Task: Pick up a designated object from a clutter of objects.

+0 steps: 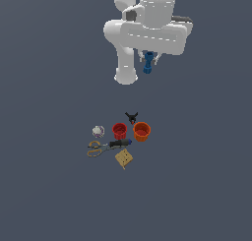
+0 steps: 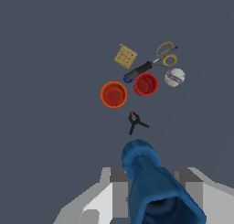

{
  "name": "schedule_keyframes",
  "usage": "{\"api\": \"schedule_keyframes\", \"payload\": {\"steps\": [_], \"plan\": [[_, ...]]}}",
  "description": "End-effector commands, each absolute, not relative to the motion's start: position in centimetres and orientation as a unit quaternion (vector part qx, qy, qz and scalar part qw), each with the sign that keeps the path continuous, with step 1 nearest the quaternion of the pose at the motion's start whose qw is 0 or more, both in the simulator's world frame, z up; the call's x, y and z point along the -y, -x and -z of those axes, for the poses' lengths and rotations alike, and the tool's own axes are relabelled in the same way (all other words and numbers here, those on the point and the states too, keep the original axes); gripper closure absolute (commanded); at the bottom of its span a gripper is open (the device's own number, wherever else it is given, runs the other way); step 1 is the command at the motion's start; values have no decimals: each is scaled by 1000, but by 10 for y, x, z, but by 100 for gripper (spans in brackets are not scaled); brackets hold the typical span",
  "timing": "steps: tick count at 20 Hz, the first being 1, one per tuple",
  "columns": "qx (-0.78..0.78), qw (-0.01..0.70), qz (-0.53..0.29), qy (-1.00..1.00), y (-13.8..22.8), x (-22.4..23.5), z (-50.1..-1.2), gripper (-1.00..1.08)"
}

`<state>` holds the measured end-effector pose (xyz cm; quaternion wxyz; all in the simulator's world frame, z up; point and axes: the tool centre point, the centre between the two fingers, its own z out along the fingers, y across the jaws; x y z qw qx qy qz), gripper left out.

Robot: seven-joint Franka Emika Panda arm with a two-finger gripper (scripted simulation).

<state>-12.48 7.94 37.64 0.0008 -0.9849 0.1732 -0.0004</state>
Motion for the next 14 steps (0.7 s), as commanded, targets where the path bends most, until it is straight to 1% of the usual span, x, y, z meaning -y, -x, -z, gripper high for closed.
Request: {"api": "schedule_keyframes", "payload": {"steps": [1, 7, 14], "plan": [[-173, 0, 0, 985, 126, -78, -393, 108], [-173, 0, 0, 985, 126, -76, -417, 108], [-174, 0, 0, 985, 125, -76, -424, 108]]}}
